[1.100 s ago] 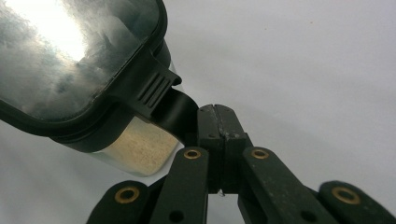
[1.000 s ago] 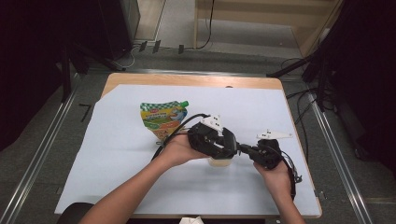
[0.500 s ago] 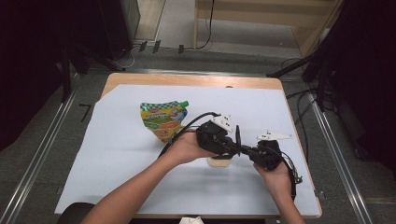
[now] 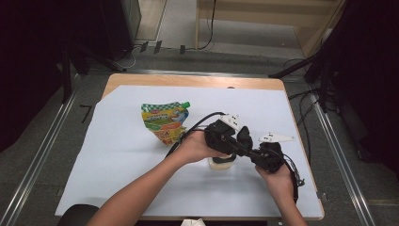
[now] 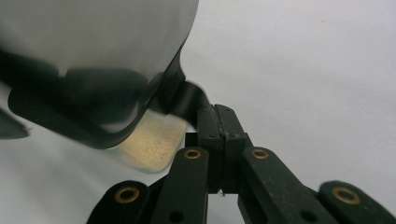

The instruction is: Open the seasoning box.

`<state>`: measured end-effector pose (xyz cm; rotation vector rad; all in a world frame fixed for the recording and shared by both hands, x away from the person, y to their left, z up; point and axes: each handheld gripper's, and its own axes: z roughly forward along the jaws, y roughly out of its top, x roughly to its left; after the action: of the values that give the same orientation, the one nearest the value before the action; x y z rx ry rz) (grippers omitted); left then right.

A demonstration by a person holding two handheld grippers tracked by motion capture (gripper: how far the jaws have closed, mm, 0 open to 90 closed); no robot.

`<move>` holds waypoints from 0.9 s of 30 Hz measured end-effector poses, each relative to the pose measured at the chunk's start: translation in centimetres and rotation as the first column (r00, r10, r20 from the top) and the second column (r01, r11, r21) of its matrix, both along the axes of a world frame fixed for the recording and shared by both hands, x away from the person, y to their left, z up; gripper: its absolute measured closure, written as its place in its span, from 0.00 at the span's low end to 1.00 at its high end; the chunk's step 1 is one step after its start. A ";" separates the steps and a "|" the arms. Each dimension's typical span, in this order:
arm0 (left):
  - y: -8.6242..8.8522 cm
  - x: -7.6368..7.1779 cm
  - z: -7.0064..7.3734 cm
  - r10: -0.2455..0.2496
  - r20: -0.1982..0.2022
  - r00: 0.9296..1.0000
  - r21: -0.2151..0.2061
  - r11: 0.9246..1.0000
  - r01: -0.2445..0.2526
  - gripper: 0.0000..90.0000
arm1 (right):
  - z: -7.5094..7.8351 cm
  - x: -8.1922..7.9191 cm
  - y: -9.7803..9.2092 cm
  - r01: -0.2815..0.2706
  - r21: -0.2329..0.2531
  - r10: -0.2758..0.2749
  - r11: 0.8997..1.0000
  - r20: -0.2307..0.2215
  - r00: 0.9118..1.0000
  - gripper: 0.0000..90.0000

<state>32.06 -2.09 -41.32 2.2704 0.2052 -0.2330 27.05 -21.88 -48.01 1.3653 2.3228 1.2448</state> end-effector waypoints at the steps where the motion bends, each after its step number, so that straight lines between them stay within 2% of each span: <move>1: 0.2 0.1 0.0 0.001 -0.011 1.000 -0.006 1.000 -0.002 0.88 | 0.0 -0.1 0.2 -0.001 -0.004 0.001 1.000 0.013 1.000 1.00; 5: 0.9 0.2 0.2 0.024 -0.027 0.999 -0.024 0.999 -0.024 0.84 | 0.1 -0.2 0.1 -0.004 0.002 0.004 1.000 0.017 1.000 1.00; 7: 1.2 0.2 0.3 0.028 -0.040 0.999 -0.010 1.000 -0.028 0.79 | 0.2 -0.6 -0.1 -0.001 0.013 0.001 1.000 0.010 1.000 1.00; 9: 1.7 0.1 0.3 0.038 -0.033 0.999 0.003 0.999 -0.038 0.76 | 0.5 -1.3 -0.2 -0.007 0.015 0.007 1.000 0.021 1.000 1.00; 10: 2.0 0.1 0.2 0.048 -0.044 0.998 0.003 0.999 -0.048 0.75 | 0.7 -1.6 -0.2 -0.011 0.012 0.010 1.000 0.029 1.000 1.00; 13: 2.9 0.2 0.2 0.057 -0.032 0.998 -0.008 0.998 -0.057 0.78 | 1.1 -2.6 -0.2 -0.022 0.032 0.021 0.999 0.036 0.999 1.00; 15: 3.5 0.2 0.1 0.081 -0.033 0.996 -0.002 0.997 -0.081 0.78 | 1.1 -3.2 -0.1 -0.036 0.048 0.034 0.998 0.046 0.998 0.95; 16: 3.7 0.2 0.1 0.093 -0.034 0.995 0.001 0.996 -0.093 0.69 | 1.1 -3.7 0.0 -0.049 0.053 0.046 0.997 0.053 0.998 0.92; 18: 4.2 0.3 0.0 0.114 -0.059 0.992 0.014 0.993 -0.113 0.66 | 1.1 -4.0 0.1 -0.057 0.053 0.054 0.997 0.058 0.997 0.90; 21: 5.1 0.6 -0.2 0.110 -0.097 0.989 -0.019 0.994 -0.112 0.63 | 1.2 -4.6 0.5 -0.083 0.059 0.078 0.995 0.078 0.994 0.85; 23: 5.6 0.5 -0.2 0.135 -0.099 0.986 -0.018 0.990 -0.137 0.55 | 1.2 -4.8 0.8 -0.098 0.066 0.092 0.993 0.076 0.993 0.83; 25: 6.1 0.4 -0.3 0.139 -0.087 0.986 -0.014 0.990 -0.141 0.57 | 1.3 -5.1 1.2 -0.112 0.067 0.108 0.991 0.060 0.992 0.81; 27: 6.5 0.3 -0.3 0.142 -0.094 0.985 -0.003 0.990 -0.143 0.58 | 1.4 -5.4 1.7 -0.129 0.060 0.126 0.990 0.060 0.990 0.78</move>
<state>32.34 4.43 -41.60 2.2252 0.4134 -0.2650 21.70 -20.14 -46.66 1.2000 2.3836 1.3863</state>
